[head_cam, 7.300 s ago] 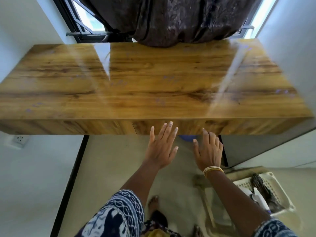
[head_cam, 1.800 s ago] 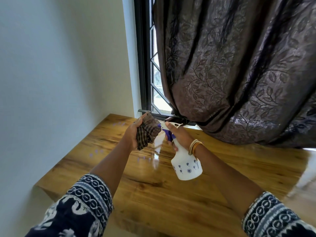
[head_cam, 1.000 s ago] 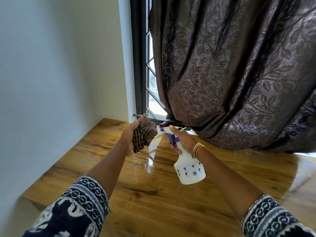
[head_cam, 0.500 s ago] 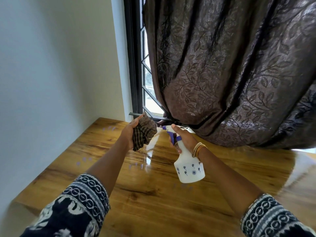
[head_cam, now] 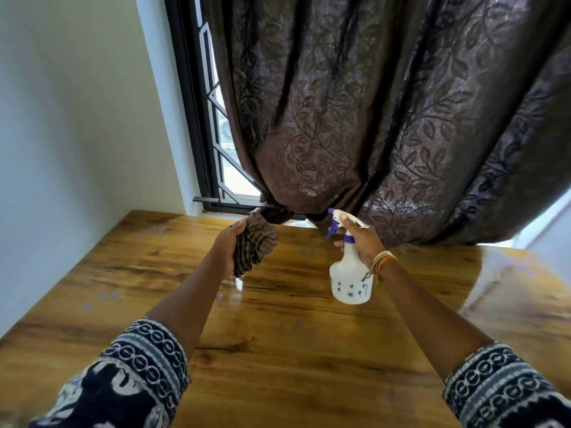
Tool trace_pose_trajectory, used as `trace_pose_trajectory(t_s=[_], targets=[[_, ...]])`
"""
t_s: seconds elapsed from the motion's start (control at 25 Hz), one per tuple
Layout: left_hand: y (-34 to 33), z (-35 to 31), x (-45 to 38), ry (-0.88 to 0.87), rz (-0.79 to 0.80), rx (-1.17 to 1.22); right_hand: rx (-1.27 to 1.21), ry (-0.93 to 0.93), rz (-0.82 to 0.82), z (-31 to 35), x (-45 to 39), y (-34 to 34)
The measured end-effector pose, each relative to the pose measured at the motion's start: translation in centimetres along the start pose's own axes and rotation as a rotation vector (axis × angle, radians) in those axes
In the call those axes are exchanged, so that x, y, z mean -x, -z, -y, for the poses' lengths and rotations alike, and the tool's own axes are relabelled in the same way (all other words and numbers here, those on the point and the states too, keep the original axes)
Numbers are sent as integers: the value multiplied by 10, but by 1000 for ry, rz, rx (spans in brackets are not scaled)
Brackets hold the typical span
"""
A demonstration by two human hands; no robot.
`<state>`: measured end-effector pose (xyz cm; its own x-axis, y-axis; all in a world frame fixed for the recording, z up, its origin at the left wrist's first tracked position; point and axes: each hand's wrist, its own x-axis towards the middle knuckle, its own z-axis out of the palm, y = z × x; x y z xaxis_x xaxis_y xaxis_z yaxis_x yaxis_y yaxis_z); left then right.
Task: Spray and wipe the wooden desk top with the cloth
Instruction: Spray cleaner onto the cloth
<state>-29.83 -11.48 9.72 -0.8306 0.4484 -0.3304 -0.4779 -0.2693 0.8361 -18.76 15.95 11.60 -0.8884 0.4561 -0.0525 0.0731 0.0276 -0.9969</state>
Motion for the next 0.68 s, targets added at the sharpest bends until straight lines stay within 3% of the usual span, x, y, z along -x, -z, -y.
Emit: trace_pose_trajectory(t_s=[0.16,0.56,0.68], targets=[[-24,19,-15,58,-30,-46,-52,-15,-199,-17,-13,30],[-58,61,-40,145,-75,-179,26,-14,-198,-41,-9,54],[-71,63,-26,151,-75,-173,13,-47,-346,-44,7,48]])
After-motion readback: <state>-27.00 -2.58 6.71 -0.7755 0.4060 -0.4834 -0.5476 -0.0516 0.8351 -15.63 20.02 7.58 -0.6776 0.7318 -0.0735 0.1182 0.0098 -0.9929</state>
